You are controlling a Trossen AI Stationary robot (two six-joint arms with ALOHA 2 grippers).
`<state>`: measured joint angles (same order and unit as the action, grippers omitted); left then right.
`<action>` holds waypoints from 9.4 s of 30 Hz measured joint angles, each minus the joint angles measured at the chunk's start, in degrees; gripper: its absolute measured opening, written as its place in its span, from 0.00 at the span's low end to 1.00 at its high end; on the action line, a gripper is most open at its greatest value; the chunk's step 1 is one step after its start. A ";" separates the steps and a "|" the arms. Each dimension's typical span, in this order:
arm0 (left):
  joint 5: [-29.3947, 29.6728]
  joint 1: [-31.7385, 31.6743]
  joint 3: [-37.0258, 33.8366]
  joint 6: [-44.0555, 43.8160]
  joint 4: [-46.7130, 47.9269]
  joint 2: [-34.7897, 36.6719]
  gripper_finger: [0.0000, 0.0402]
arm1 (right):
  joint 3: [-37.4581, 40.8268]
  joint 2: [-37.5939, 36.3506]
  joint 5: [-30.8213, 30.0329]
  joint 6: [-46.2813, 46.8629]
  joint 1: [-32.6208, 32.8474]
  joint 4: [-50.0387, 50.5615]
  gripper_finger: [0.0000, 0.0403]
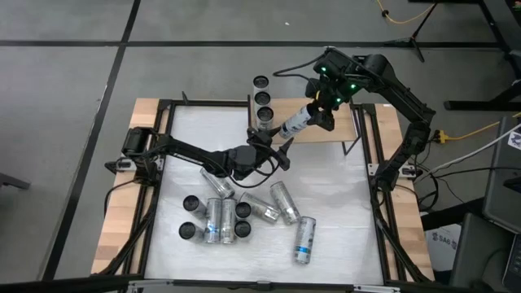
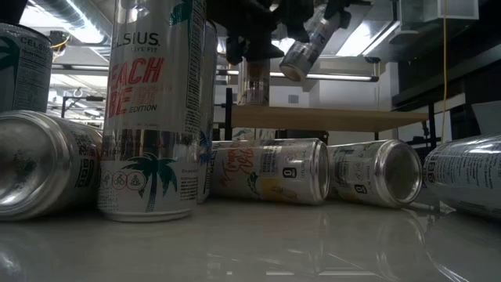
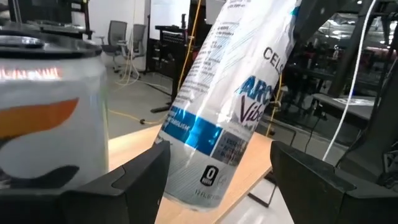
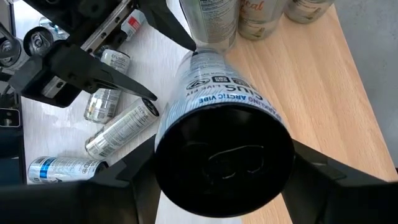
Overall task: Place canned beverage on shelf
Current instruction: Put the blue soda can on the shelf
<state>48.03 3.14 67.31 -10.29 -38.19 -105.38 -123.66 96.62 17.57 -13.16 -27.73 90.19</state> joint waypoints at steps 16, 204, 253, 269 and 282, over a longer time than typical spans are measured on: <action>-7.27 -0.28 0.00 -2.49 0.17 0.00 0.68 | 0.00 0.00 0.02 -0.30 0.00 -0.09 0.61; -12.59 -5.22 -0.04 10.39 58.45 47.75 0.68 | 71.33 -43.32 -16.99 5.63 -0.04 -59.08 0.93; -12.56 -5.75 -0.04 8.75 59.38 47.33 0.68 | 71.75 -31.61 -17.66 8.82 -0.04 -69.46 0.58; -12.56 -5.73 -0.04 8.75 59.36 47.34 0.68 | 71.46 -25.06 -17.98 9.12 -0.04 -78.09 0.61; -12.58 -5.74 -0.04 8.75 59.21 47.34 0.68 | 71.62 -21.40 -18.06 8.47 -0.07 -85.74 0.62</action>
<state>35.45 -2.60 67.26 -1.54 21.02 -58.04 -52.04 75.22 -0.49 -4.68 -27.79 4.45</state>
